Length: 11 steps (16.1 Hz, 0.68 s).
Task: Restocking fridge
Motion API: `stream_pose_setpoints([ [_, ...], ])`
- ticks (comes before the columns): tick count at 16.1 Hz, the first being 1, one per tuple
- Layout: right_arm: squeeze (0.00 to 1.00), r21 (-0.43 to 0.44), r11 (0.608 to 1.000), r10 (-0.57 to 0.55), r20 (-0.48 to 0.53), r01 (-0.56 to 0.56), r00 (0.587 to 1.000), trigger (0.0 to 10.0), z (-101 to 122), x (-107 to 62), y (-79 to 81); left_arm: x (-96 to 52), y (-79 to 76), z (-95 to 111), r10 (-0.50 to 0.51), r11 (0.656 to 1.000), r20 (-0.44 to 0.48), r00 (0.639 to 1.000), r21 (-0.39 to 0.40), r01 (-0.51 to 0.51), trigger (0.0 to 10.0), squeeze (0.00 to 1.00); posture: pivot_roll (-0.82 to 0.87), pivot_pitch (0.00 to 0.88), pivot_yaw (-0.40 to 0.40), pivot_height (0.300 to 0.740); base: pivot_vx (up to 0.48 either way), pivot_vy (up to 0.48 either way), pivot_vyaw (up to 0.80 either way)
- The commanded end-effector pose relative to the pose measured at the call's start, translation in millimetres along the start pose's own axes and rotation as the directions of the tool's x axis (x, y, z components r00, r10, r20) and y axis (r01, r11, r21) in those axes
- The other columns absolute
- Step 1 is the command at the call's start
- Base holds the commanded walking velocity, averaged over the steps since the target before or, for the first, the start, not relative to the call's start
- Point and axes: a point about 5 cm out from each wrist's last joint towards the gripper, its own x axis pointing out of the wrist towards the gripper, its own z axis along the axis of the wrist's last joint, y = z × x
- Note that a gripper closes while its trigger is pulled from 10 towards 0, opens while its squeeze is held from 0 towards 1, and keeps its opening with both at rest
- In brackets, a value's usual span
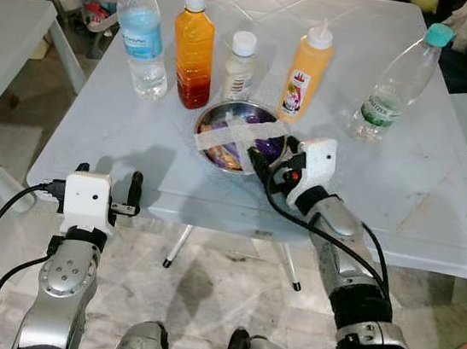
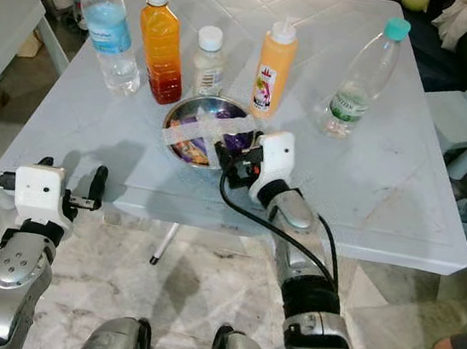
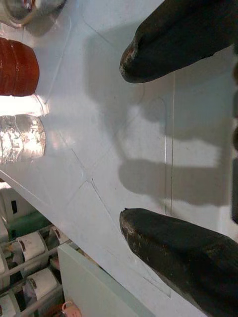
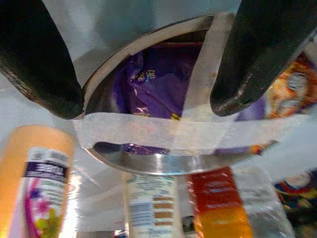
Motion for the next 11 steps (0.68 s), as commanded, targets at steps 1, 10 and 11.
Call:
stream_pose_setpoints([
  [1, 0.00, 0.054, 0.997, 0.053, 0.003, -0.053, 0.999, 10.0, 1.5, 1.1, 12.2, -0.7, 2.6, 3.2, 0.011, 1.000, 0.006, 1.000, 0.009, -0.011, 10.0, 0.00, 0.15, 0.167, 0.035, 0.740, 0.000, 0.000, 0.00],
  [10, 0.00, 0.340, 0.868, 0.363, 0.062, -0.362, 0.930, 10.0, 23.1, -4.3, 67.7, 1.8, -0.8, 4.1, -0.001, 1.000, 0.007, 1.000, 0.003, 0.001, 10.0, 0.00, 0.14, 0.168, 0.033, 0.740, 0.000, 0.000, 0.00],
  [11, 0.00, 0.336, 0.864, 0.378, 0.059, -0.375, 0.924, 10.0, 23.5, -5.5, 68.7, 1.9, -1.5, 4.0, -0.002, 1.000, 0.007, 1.000, 0.003, 0.002, 10.0, 0.00, 0.14, 0.168, 0.033, 0.740, 0.000, 0.000, 0.00],
])
